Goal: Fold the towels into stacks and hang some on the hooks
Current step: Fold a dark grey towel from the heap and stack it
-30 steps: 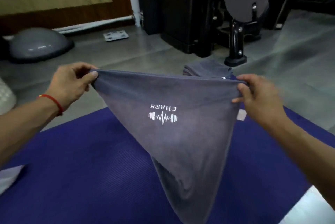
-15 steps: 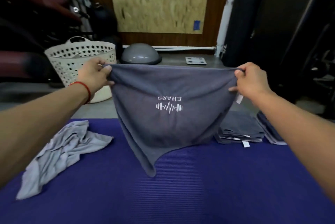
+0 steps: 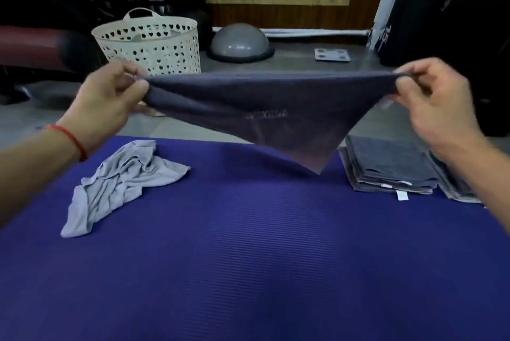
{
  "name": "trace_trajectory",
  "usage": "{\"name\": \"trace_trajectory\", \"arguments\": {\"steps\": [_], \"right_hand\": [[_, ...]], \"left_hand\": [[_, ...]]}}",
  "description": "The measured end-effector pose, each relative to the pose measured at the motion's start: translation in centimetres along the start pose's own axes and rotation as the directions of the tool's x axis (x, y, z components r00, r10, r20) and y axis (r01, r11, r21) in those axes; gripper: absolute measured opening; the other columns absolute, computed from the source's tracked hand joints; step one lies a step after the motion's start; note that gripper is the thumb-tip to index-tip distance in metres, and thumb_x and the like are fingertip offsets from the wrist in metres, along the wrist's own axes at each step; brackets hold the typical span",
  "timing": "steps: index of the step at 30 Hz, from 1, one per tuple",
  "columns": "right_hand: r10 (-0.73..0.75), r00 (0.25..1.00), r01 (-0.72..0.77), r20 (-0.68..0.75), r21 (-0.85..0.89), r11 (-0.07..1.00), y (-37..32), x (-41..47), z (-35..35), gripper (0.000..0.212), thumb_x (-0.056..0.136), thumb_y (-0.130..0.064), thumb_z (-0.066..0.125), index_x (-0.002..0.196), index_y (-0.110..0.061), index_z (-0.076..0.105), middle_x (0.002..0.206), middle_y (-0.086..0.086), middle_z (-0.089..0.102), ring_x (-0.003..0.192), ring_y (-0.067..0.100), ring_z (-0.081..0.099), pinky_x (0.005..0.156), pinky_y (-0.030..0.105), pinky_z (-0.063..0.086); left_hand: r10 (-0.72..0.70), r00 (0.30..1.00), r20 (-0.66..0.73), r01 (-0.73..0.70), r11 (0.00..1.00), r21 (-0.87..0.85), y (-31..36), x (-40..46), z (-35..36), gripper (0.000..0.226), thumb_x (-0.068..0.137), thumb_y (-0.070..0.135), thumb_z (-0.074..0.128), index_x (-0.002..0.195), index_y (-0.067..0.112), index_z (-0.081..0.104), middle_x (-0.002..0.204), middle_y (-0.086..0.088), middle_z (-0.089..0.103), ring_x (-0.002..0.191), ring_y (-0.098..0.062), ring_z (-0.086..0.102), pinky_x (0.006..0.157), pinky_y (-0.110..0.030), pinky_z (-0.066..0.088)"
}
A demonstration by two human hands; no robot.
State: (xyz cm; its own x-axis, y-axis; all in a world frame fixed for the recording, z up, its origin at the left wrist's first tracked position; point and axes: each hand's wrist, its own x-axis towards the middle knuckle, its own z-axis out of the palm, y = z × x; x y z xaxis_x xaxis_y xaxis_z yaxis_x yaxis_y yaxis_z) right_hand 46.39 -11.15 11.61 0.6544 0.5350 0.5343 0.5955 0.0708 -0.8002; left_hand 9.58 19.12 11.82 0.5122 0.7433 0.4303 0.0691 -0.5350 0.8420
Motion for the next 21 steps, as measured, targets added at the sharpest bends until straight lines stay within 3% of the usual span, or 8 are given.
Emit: {"name": "trace_trajectory", "arguments": {"steps": [2,4,6,9,12,14,16,21], "right_hand": [[0.054,0.996,-0.051,0.071,-0.039,0.998,2.0,-4.5,-0.7,0.018,0.101,-0.003,0.056,0.105,-0.018,0.065,0.093,-0.006,0.071,0.086,0.008,0.071,0.085,0.019,0.056],[0.152,0.969,-0.127,0.194,-0.134,0.983,4.7,-8.8,-0.8,0.020,0.100,-0.001,0.058,0.101,-0.019,0.066,0.086,-0.010,0.073,0.077,0.001,0.067,0.077,0.012,0.051],[0.266,0.888,-0.179,0.375,-0.251,0.951,7.6,-13.1,-0.4,0.024,0.097,-0.001,0.062,0.095,-0.024,0.068,0.089,-0.015,0.074,0.078,0.000,0.067,0.077,0.013,0.050],[0.382,0.685,-0.098,0.620,-0.441,0.892,10.6,-19.2,0.7,0.025,0.094,-0.008,0.069,0.090,-0.033,0.068,0.097,-0.025,0.069,0.092,-0.001,0.065,0.082,0.010,0.045],[0.429,0.426,0.064,0.797,-0.499,0.864,12.7,-23.7,1.1,0.024,0.095,-0.018,0.070,0.086,-0.040,0.064,0.095,-0.023,0.064,0.094,-0.001,0.061,0.092,0.017,0.046],[0.444,0.321,0.165,0.837,-0.511,0.843,13.6,-25.3,0.6,0.026,0.095,-0.023,0.069,0.082,-0.044,0.060,0.093,-0.023,0.060,0.097,-0.003,0.057,0.092,0.015,0.042],[0.464,0.250,0.194,0.850,-0.514,0.836,13.8,-26.4,-0.2,0.026,0.094,-0.026,0.069,0.081,-0.046,0.059,0.096,-0.023,0.060,0.098,-0.002,0.057,0.084,0.015,0.042],[0.411,-0.053,0.256,0.910,-0.385,0.887,13.1,-30.8,-0.6,0.007,0.093,-0.038,0.059,0.094,-0.037,0.066,0.099,-0.020,0.060,0.098,-0.004,0.052,0.089,0.017,0.043]], "left_hand": [[-0.053,0.990,0.130,0.043,0.996,0.077,-3.0,-4.7,-0.1,0.008,0.102,0.000,0.052,0.107,0.005,0.056,0.093,-0.020,0.062,0.076,-0.012,0.067,0.073,-0.028,0.062],[-0.157,0.957,0.243,0.121,0.980,0.155,-6.7,-10.0,0.1,0.010,0.099,0.000,0.054,0.100,0.009,0.059,0.093,-0.009,0.066,0.075,-0.011,0.069,0.074,-0.029,0.062],[-0.261,0.907,0.330,0.189,0.954,0.234,-10.6,-15.4,0.3,0.016,0.098,0.005,0.058,0.095,0.019,0.062,0.088,-0.001,0.065,0.075,-0.009,0.067,0.071,-0.025,0.060],[-0.398,0.813,0.424,0.191,0.872,0.451,-15.8,-22.3,0.4,0.013,0.098,0.023,0.064,0.089,0.032,0.064,0.083,0.004,0.066,0.068,-0.010,0.060,0.064,-0.019,0.047],[-0.388,0.784,0.485,0.101,0.850,0.517,-18.3,-27.4,0.8,0.015,0.095,0.026,0.065,0.087,0.038,0.060,0.090,0.015,0.068,0.079,0.000,0.064,0.077,-0.023,0.049],[-0.332,0.783,0.526,0.019,0.858,0.513,-18.1,-29.1,1.1,0.005,0.093,0.034,0.057,0.089,0.034,0.059,0.092,0.014,0.064,0.086,-0.004,0.062,0.080,-0.025,0.047],[-0.275,0.777,0.567,-0.090,0.842,0.532,-18.3,-30.2,0.3,0.015,0.096,0.038,0.050,0.090,0.030,0.059,0.093,0.017,0.059,0.087,-0.003,0.057,0.081,-0.021,0.044],[-0.252,0.663,0.705,-0.247,0.815,0.524,-17.3,-35.7,-1.6,0.024,0.103,0.042,0.041,0.090,0.031,0.058,0.094,0.020,0.056,0.085,0.004,0.051,0.078,-0.009,0.038]]}}
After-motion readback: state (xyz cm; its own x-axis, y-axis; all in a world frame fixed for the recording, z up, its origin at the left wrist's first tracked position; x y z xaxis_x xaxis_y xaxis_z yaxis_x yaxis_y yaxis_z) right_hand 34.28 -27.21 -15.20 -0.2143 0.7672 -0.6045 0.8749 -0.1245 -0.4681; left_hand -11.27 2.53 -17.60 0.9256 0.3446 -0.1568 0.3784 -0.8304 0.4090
